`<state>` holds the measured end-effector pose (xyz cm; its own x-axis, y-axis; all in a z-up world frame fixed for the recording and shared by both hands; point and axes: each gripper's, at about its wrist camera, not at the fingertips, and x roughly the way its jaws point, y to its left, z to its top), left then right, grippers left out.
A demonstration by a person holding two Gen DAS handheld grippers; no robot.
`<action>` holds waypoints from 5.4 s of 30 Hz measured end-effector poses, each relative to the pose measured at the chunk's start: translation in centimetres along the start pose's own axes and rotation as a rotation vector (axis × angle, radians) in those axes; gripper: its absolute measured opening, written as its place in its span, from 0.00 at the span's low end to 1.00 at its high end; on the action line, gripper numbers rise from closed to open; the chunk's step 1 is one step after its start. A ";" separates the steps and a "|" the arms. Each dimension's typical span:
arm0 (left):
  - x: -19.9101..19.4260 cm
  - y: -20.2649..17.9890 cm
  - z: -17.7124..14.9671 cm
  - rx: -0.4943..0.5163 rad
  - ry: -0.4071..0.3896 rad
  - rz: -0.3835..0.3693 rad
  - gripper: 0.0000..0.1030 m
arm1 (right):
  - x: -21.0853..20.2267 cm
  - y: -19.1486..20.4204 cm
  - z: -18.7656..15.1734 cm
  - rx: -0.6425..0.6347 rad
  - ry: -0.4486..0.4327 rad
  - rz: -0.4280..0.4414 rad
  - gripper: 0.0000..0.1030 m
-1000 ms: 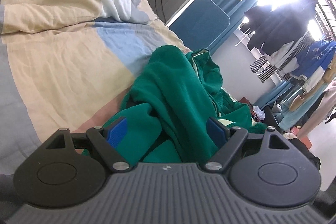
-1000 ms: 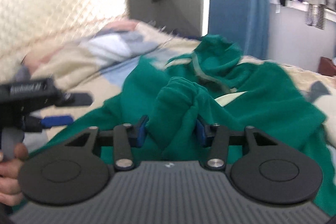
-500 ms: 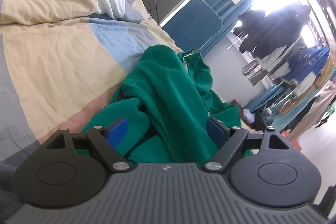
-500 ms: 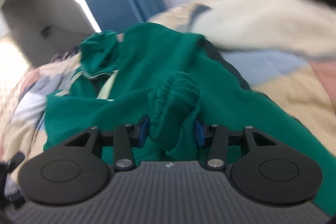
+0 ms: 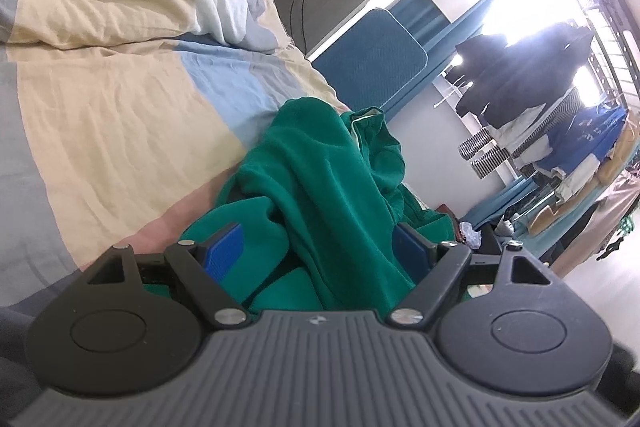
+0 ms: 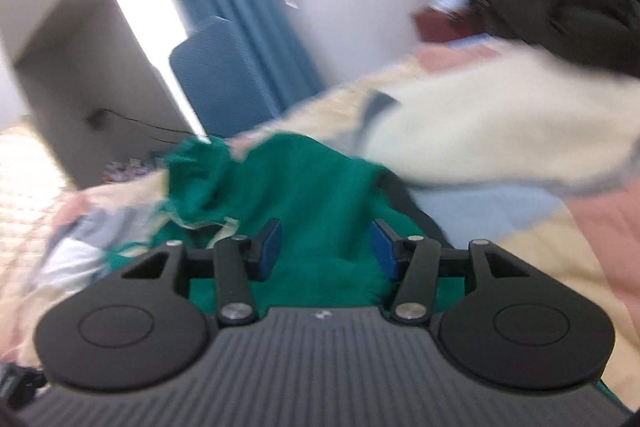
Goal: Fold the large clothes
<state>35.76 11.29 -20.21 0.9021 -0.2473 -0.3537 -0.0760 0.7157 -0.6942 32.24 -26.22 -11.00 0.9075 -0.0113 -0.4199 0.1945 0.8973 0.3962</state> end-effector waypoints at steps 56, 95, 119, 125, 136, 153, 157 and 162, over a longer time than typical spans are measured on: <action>10.2 11.5 9.4 -0.178 0.013 0.224 0.05 | 9.2 9.6 -9.4 -0.350 0.383 0.348 0.35; 9.1 -6.9 0.1 0.605 0.179 0.183 0.45 | 7.6 8.1 -6.5 -0.414 0.165 0.218 0.67; 11.2 -5.5 -0.2 0.601 0.202 0.231 0.48 | 11.1 7.8 -8.7 -0.430 0.316 0.156 0.62; 7.0 -7.8 0.6 0.549 0.153 0.193 0.50 | 7.8 7.8 -6.1 -0.360 0.224 0.227 0.62; 4.3 -11.2 0.8 0.544 0.132 0.156 0.50 | 4.3 6.1 -2.2 -0.177 0.231 0.304 0.63; 28.5 -10.8 13.4 0.372 0.129 0.054 0.57 | 24.9 9.8 8.3 -0.194 0.228 0.316 0.80; 35.6 -9.8 15.5 0.394 0.146 0.082 0.57 | 32.9 12.3 8.9 -0.199 0.223 0.346 0.80; 42.7 -8.5 16.7 0.365 0.185 0.049 0.57 | 40.4 13.2 8.8 -0.152 0.250 0.315 0.80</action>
<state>82.03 5.54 -18.98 0.8068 -0.2969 -0.5109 0.0687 0.9059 -0.4179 74.76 -18.69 -15.52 0.7919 0.3638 -0.4905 -0.1516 0.8951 0.4192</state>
